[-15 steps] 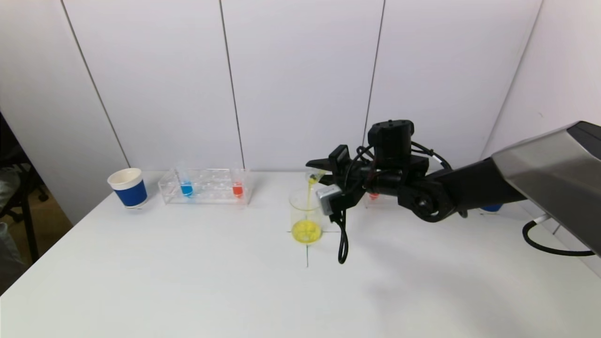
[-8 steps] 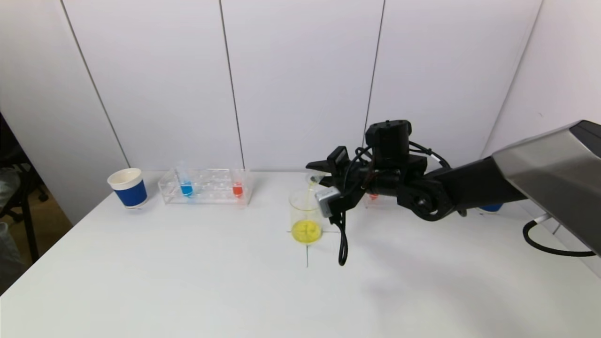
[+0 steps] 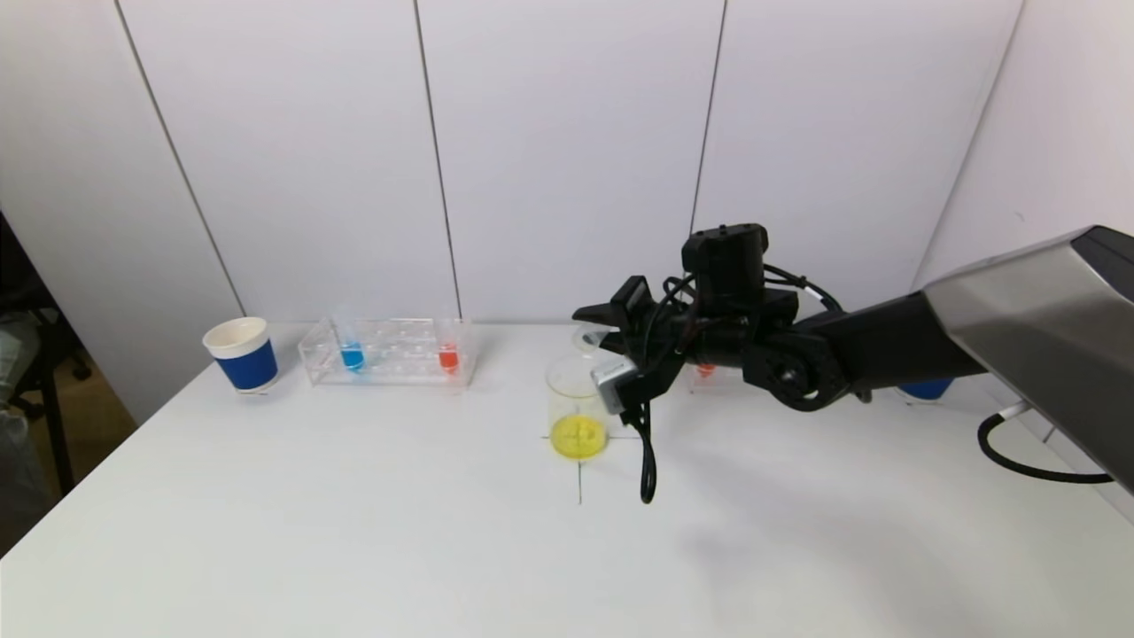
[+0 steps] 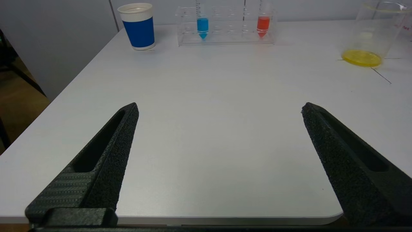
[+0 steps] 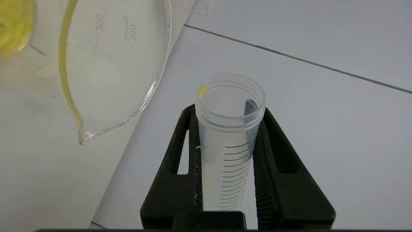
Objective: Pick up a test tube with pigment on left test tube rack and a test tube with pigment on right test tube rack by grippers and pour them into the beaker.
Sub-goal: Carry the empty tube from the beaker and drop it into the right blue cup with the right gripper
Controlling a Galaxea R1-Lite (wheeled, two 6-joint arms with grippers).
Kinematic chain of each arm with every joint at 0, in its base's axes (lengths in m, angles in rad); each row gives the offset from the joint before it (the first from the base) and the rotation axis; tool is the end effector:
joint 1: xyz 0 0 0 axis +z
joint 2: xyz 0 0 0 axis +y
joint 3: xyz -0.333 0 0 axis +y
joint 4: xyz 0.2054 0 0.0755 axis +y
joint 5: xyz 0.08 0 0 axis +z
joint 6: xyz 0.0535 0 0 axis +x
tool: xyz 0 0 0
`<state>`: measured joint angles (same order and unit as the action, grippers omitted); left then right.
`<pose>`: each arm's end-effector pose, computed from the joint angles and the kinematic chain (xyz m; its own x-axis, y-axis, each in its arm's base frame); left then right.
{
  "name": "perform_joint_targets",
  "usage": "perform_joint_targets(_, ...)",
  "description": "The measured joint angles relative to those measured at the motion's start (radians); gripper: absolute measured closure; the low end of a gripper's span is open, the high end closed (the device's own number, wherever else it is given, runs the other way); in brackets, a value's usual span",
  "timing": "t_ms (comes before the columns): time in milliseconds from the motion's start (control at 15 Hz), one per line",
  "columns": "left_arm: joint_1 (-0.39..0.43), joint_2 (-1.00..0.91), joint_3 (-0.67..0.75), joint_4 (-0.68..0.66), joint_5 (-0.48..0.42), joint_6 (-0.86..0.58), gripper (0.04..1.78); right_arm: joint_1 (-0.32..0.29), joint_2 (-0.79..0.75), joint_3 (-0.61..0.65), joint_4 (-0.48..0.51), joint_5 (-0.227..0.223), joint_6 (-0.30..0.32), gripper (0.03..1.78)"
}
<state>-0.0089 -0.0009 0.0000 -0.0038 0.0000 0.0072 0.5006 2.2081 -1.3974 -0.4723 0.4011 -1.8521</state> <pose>0.0058 -0.0001 0.0760 0.9999 -0.0089 0.0047 0.0089 0.9999 0.0072 0.4429 0.2661 0.1279 0.5745 0.7593 -0.3056 -0.0674 -0.3282 -0.9422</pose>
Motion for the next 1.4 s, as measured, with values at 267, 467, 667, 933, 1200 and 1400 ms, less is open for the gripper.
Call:
perform_joint_targets(267,0.000,0.000,0.000,0.000,0.000,0.000,0.05,0.002,-0.001,-0.011,0.027,-0.011,-0.033,1.31)
perform_joint_targets(467,0.000,0.000,0.000,0.000,0.000,0.000,0.05,0.005,-0.001,-0.012,0.028,-0.011,-0.034,1.31)
perform_joint_targets(667,0.000,0.000,0.000,0.000,0.000,-0.001,0.05,0.006,-0.002,-0.010,0.028,-0.011,-0.032,1.31)
perform_joint_targets(933,0.000,0.000,0.000,0.000,0.000,0.000,0.05,0.008,-0.007,-0.009,0.004,-0.002,0.123,1.31)
perform_joint_targets(1200,0.000,0.000,0.000,0.000,0.000,0.000,0.05,0.026,-0.024,-0.006,-0.172,-0.020,0.488,1.31)
perform_joint_targets(1400,0.000,0.000,0.000,0.000,0.000,0.000,0.05,0.027,-0.037,-0.003,-0.264,-0.086,0.755,1.31)
